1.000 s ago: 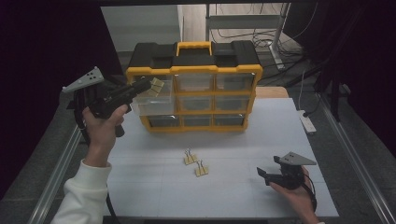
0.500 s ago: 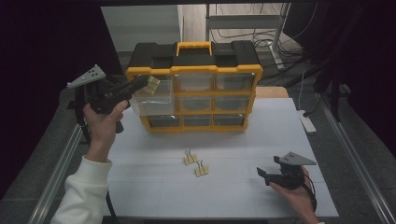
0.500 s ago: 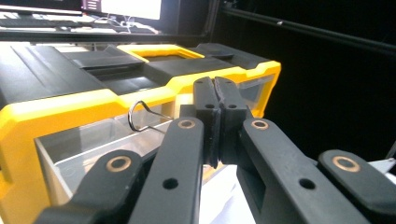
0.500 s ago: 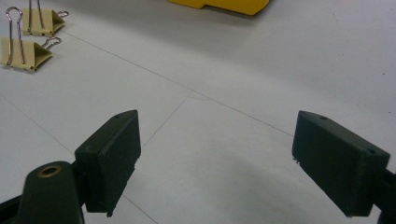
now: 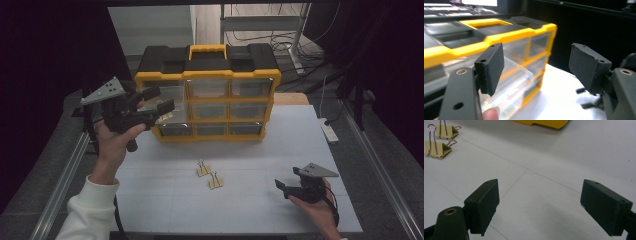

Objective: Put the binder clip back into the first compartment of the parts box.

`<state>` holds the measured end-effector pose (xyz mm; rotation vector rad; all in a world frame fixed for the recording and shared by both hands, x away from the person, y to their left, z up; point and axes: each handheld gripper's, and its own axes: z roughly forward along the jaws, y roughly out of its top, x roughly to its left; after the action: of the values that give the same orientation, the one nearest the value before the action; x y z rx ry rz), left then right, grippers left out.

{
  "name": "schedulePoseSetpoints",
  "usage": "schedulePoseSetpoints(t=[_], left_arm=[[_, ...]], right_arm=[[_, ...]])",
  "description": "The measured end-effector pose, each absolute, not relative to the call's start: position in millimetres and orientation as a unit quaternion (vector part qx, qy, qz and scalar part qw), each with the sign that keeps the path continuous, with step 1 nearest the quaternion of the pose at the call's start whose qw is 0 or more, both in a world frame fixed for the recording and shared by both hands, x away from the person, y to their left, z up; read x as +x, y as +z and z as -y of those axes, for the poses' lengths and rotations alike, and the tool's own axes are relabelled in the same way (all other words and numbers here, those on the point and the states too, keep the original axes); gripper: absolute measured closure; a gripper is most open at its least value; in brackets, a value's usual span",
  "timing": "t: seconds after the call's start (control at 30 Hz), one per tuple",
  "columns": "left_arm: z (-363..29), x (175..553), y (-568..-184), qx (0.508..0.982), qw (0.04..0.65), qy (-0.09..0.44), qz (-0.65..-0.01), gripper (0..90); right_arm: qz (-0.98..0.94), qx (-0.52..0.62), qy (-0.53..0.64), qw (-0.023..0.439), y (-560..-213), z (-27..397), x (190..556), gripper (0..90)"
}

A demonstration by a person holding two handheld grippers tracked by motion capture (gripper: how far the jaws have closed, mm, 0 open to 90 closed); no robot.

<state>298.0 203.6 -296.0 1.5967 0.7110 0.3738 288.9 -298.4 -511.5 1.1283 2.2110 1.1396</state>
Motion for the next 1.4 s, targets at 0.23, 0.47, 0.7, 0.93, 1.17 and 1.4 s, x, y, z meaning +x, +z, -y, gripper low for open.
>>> schedulePoseSetpoints(t=[0.23, 0.47, 0.7, 0.93, 1.17, 1.4], left_arm=[[-198.7, 289.7, -301.8, 0.706, 0.626, 0.138, -0.3, 28.7], [-191.8, 279.6, -316.0, 0.725, 0.609, 0.132, -0.295, 28.3], [-182.5, 272.4, -328.5, 0.74, 0.597, 0.125, -0.284, 27.6], [-176.1, 268.4, -349.8, 0.746, 0.589, 0.11, -0.291, 27.5], [-171.4, 268.3, -369.0, 0.753, 0.577, 0.101, -0.3, 27.5], [-163.9, 272.1, -384.7, 0.769, 0.552, 0.09, -0.309, 27.0]], right_arm=[[-0.792, 0.404, 0.411, 0.202, -511.5, 299.1, 289.2, 15.7], [-0.791, 0.405, 0.411, 0.204, -511.3, 298.9, 288.9, 15.8], [-0.791, 0.405, 0.411, 0.203, -511.3, 299.1, 288.9, 15.8], [-0.79, 0.407, 0.411, 0.203, -511.1, 299.5, 288.7, 15.8], [-0.791, 0.406, 0.411, 0.202, -511.6, 299.0, 289.0, 15.8], [-0.79, 0.405, 0.413, 0.203, -511.4, 299.2, 288.8, 15.8]])
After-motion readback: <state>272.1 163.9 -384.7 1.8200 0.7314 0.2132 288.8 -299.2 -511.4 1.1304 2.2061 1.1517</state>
